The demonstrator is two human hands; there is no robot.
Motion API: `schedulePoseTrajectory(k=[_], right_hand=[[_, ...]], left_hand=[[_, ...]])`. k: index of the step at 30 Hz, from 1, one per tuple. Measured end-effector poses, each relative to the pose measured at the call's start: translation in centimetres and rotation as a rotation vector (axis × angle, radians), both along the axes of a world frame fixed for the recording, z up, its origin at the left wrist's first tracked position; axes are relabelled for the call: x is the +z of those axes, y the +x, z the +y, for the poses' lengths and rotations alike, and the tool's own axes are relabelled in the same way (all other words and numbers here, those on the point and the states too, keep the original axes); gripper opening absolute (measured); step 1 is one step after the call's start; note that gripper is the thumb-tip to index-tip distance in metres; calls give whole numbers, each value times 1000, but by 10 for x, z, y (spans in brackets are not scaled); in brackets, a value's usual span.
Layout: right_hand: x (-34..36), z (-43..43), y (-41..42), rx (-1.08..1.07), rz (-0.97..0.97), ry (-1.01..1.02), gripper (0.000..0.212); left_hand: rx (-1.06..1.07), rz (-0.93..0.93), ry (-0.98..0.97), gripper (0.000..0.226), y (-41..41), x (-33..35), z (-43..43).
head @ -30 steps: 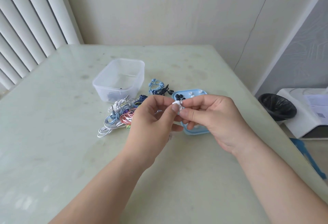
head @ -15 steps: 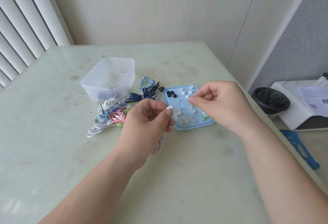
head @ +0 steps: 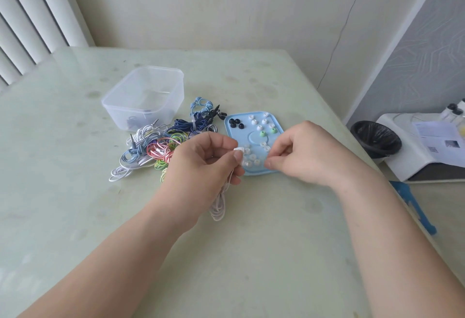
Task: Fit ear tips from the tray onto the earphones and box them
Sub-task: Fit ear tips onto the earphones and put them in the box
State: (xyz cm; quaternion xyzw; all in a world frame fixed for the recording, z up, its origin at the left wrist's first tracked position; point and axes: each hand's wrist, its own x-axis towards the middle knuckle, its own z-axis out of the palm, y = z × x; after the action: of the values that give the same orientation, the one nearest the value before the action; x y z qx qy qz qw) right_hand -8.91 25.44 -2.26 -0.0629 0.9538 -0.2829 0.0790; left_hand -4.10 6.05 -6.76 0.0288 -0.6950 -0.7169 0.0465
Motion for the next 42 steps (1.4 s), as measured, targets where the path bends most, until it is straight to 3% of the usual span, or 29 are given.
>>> schedulePoseTrajectory(k=[10,16,23,32,42], right_hand=[[-6,-2,0,-40,77,-17,12],[10,-10,7,-34,-53,-722,7],[5,-20,6,-32,-266,-1080,23],[2,-24,4,-36,-391,-1187,13],[-2,-25,3,26,-389,-1136,12]], left_hand=[[2,-13,13,4,-1,0,-1],[4,15,109,9,0,5,-2],[35,45,157,16,3,10,-4],[23,88,71,8,4,14,-5],[52,101,62,8,6,16,-2]])
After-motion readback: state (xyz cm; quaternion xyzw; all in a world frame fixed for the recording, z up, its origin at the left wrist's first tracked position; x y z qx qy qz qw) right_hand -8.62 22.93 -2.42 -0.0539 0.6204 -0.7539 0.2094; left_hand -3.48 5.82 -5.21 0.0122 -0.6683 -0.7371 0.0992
